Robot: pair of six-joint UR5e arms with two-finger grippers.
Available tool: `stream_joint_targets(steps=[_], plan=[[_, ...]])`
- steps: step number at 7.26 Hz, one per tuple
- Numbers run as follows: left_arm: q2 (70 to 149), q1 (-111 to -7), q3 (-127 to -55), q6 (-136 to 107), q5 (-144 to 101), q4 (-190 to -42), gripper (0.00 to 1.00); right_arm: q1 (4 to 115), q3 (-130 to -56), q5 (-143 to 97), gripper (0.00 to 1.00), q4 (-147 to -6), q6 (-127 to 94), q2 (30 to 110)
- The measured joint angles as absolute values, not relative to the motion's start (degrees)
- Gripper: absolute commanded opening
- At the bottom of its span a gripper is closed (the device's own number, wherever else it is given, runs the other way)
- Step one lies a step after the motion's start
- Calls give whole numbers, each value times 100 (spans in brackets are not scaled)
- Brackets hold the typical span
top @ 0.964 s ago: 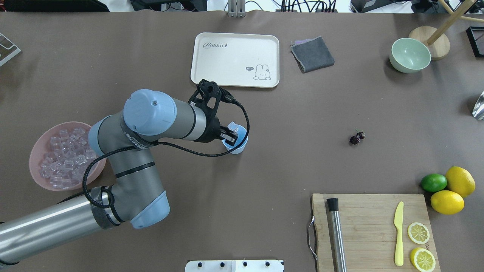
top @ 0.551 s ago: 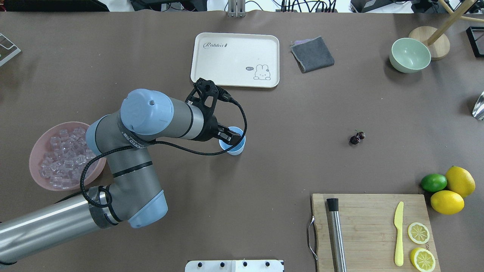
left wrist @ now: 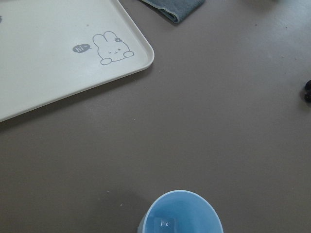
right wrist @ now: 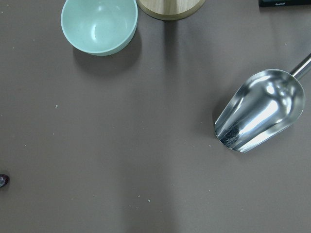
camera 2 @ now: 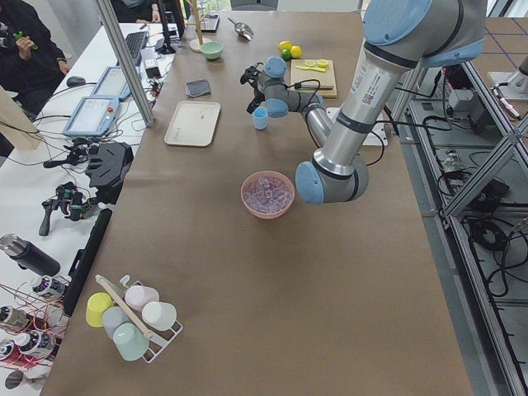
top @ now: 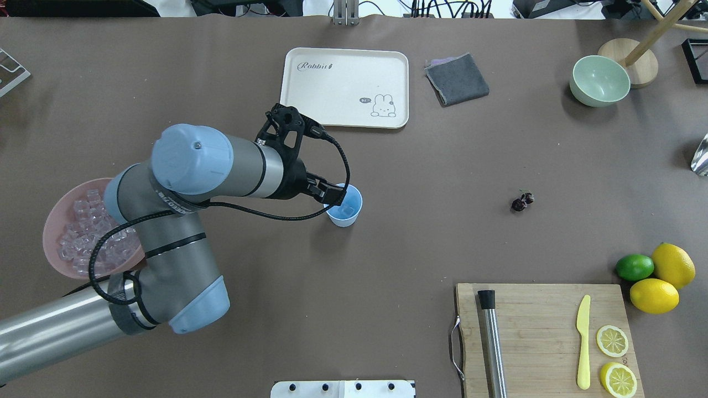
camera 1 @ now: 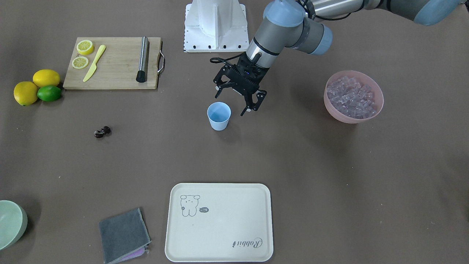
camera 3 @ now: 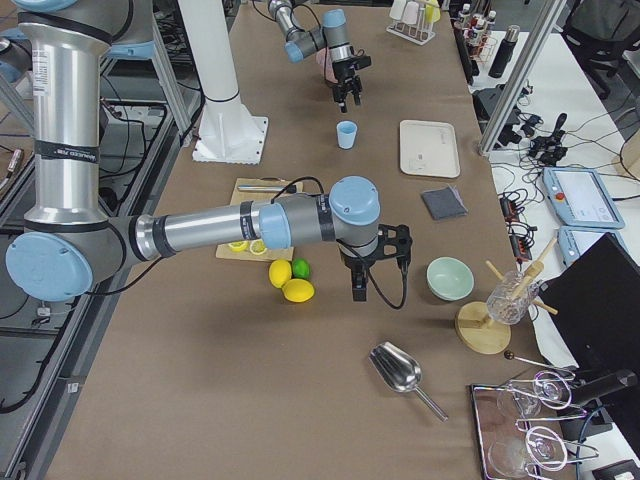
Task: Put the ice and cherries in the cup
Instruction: 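Lower the left gripper into the cup and release the ice cube, then raise the left gripper and move it back toward the ice bowl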
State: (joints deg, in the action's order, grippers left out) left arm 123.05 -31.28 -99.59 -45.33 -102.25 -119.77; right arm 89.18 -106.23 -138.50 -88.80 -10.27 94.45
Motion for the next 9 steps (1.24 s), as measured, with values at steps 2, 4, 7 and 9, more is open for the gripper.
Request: stream_joint_targets(steps=[2,4,7,9], plan=[[11799,-3618,-10796,-4531,-10507,-11287,97,8911,-10609,-13689,100,-8873,-1001,9445],[11278,-4437,-11414,-4465,-11237,-10636,97,8884,-10544,-13608,100,-8880,-996,9467],[10018,-5697,-11644,-3520,-12115,-10515,97,8656,-10519,-13321,100,-8891,-1022,9456],[9193,-6034,-11733,-2498,-12210,-10544,97,8550,-10491,-13207,100,-8887,-986,9480]])
